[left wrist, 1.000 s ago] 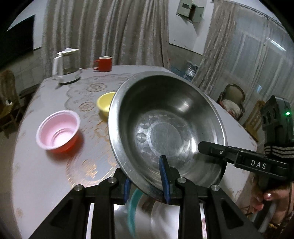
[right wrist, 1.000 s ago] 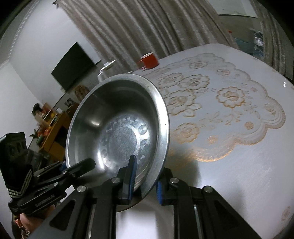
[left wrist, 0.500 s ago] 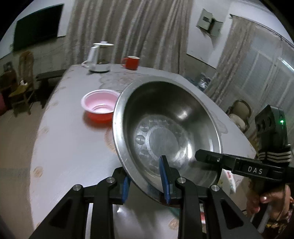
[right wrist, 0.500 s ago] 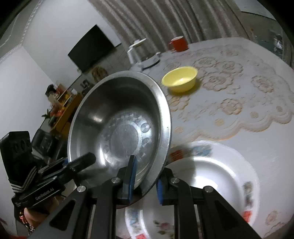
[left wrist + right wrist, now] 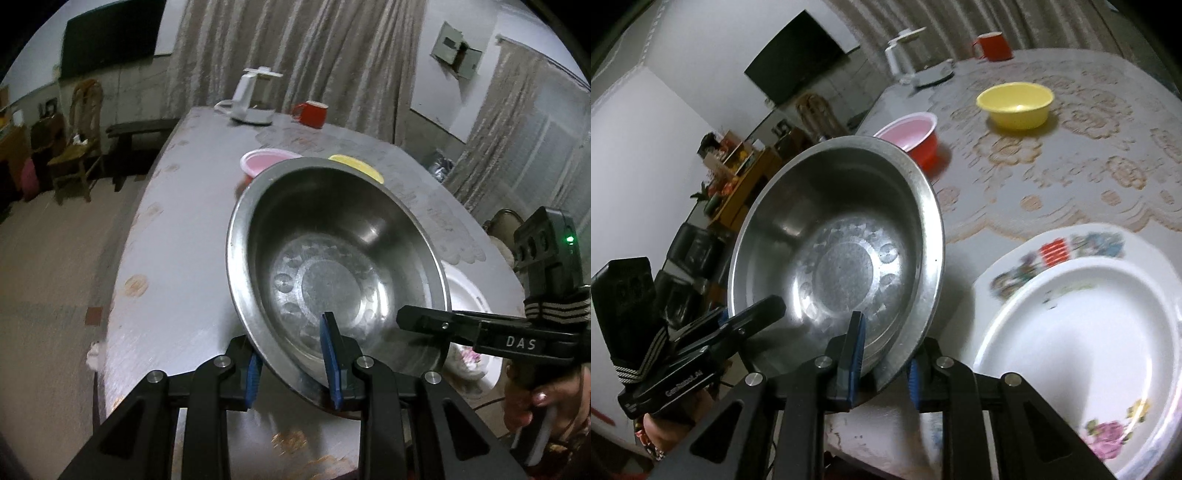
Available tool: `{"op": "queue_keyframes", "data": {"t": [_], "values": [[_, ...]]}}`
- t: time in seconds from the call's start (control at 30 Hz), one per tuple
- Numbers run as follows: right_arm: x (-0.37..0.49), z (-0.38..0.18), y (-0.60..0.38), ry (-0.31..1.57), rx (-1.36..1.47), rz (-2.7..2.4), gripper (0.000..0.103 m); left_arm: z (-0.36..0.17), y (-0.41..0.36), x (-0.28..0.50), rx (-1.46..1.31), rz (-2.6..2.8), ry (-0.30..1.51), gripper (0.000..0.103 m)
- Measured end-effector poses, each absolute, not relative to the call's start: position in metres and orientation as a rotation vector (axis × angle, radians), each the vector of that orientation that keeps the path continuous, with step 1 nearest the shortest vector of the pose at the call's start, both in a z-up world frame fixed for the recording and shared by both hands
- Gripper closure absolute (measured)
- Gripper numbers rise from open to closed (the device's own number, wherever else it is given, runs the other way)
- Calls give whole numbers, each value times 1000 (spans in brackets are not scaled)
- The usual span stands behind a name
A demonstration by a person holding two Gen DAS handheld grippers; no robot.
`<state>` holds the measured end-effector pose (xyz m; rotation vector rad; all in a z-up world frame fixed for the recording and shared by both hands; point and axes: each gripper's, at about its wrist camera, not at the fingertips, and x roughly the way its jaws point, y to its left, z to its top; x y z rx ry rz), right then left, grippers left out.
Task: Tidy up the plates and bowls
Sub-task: 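Lift the steel basin with the right tool and carry it beside the plate stack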
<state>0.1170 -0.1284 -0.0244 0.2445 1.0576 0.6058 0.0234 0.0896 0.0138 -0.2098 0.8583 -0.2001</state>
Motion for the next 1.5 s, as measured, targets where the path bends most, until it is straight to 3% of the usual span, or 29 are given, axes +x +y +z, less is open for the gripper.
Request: {"op": "queue_keyframes", "data": {"t": [0.57,0.83,0.97,1.5], "values": [[121,-56,-96,1174,200,615,80,-21,110,26,-264,-148,940,75],[120,-54,-98,1186,187,601,78,-25,110,29,-271,-153,945,74],[117,-49,-97,1178,164,606,71,-25,111,28,-274,-155,947,73],[113,-40,-103,1179,180,598,69,-20,103,21,-260,-194,967,67]]}}
